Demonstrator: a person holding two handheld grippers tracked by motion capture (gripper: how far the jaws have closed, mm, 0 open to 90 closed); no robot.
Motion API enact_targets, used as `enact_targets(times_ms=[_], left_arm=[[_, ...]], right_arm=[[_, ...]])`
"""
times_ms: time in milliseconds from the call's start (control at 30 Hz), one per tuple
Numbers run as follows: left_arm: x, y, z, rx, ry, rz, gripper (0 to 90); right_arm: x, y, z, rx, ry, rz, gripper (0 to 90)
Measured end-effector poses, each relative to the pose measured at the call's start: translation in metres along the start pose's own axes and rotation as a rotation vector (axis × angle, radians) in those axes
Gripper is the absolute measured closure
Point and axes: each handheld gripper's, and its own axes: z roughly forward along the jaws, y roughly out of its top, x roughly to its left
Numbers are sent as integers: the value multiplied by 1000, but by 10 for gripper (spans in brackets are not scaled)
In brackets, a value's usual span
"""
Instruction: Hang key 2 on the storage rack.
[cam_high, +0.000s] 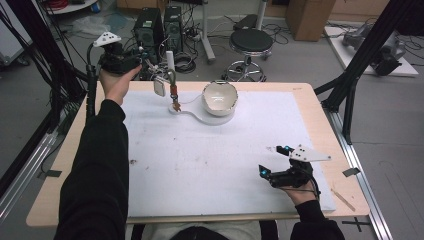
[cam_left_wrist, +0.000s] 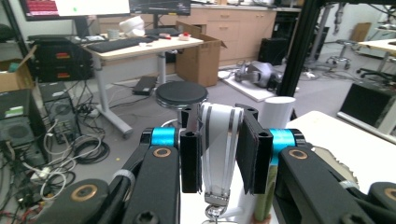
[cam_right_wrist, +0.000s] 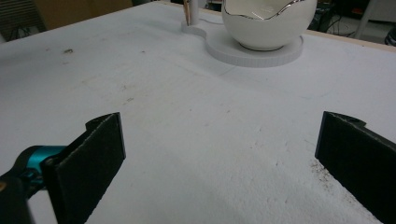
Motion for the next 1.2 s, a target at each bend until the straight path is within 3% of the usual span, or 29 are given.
enact_targets(times_ms=[467,767,900,1033,1200], left_arm=[[-8,-5,7,26,-15,6,723],[-9,-15,13,41,-38,-31,696],[-12,-17,15,64,-54,-15,691],[-13,-19,17,72,-60,-20,690],[-12,-19,17,77,-68,-36,673]], right_arm=[[-4,-3,0,-5,-2,22,6],[-7,-8,-1,-6,-14,29,6],[-9,-12,-1,6,-24,33,7],[-13,-17,0,32,-21,53,6],[-14,-17,-2,23,-24,54,6]])
